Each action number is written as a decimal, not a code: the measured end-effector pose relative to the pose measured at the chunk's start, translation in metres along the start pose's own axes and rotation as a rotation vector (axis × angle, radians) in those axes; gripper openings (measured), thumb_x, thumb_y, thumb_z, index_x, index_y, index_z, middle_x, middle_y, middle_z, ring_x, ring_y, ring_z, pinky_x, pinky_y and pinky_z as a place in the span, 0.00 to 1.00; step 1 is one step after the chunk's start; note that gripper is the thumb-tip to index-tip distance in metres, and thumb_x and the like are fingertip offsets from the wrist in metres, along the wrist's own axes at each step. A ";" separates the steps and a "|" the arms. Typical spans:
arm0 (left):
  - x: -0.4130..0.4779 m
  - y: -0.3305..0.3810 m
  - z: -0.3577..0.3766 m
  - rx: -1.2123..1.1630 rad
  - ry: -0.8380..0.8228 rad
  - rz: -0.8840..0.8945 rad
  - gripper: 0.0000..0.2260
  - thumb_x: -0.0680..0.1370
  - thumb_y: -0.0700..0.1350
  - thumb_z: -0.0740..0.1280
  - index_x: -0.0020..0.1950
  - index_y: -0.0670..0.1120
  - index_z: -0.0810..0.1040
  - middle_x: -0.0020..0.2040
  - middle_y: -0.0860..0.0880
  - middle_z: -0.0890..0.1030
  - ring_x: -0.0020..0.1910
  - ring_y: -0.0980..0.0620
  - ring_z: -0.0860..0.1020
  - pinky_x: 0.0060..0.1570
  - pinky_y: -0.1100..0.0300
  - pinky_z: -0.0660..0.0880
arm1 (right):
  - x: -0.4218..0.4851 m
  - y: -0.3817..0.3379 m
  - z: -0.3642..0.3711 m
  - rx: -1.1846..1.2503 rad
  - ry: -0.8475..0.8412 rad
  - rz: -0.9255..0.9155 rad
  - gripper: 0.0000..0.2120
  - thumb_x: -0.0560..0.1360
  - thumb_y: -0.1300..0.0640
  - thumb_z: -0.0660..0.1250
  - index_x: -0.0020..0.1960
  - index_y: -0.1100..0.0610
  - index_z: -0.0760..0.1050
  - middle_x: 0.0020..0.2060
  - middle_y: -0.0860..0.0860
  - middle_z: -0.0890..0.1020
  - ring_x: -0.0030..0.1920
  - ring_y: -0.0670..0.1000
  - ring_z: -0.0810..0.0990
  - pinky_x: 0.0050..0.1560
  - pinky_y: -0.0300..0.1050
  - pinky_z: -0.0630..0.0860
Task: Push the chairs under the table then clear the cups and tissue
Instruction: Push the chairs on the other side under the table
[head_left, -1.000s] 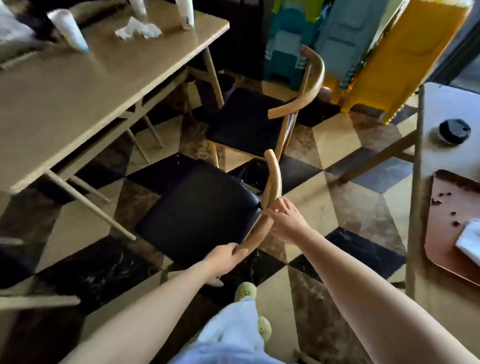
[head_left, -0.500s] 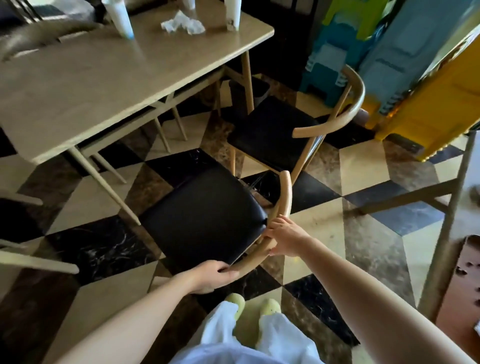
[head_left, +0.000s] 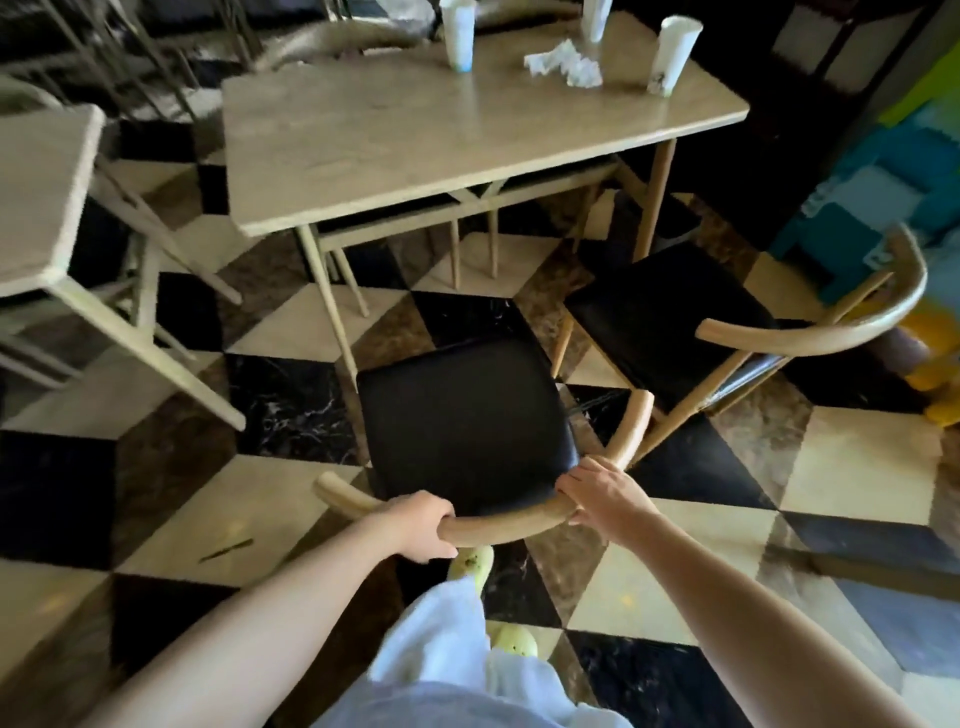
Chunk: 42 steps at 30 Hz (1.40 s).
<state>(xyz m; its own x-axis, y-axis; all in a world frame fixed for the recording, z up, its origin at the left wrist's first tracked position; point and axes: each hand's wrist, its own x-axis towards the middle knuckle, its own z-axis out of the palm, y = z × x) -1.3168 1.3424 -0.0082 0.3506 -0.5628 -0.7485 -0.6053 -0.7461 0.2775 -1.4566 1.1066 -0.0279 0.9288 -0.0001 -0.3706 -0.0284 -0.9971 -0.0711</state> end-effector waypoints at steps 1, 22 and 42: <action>0.001 -0.002 -0.004 0.005 0.004 0.003 0.21 0.70 0.58 0.69 0.60 0.51 0.75 0.56 0.49 0.79 0.53 0.48 0.78 0.49 0.55 0.75 | 0.002 0.003 0.000 0.006 0.023 -0.021 0.21 0.72 0.46 0.68 0.61 0.54 0.73 0.57 0.51 0.79 0.62 0.54 0.73 0.68 0.46 0.63; 0.069 -0.073 -0.192 0.118 0.038 0.097 0.20 0.74 0.55 0.67 0.64 0.51 0.75 0.56 0.52 0.79 0.51 0.53 0.76 0.49 0.57 0.74 | 0.156 0.050 -0.112 0.093 0.111 -0.119 0.21 0.71 0.50 0.72 0.58 0.60 0.74 0.49 0.56 0.80 0.54 0.56 0.76 0.59 0.49 0.72; 0.094 -0.099 -0.208 0.132 0.177 0.160 0.20 0.77 0.56 0.63 0.65 0.48 0.72 0.57 0.49 0.79 0.56 0.48 0.78 0.54 0.54 0.72 | 0.220 0.067 -0.140 -0.040 0.018 -0.140 0.22 0.75 0.48 0.66 0.65 0.56 0.70 0.57 0.52 0.78 0.61 0.52 0.73 0.61 0.45 0.70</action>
<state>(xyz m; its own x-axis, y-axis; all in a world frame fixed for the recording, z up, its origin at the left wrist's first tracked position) -1.0757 1.2892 0.0191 0.3558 -0.7318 -0.5812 -0.7467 -0.5966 0.2940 -1.2021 1.0291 0.0159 0.9290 0.1382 -0.3434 0.1162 -0.9897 -0.0838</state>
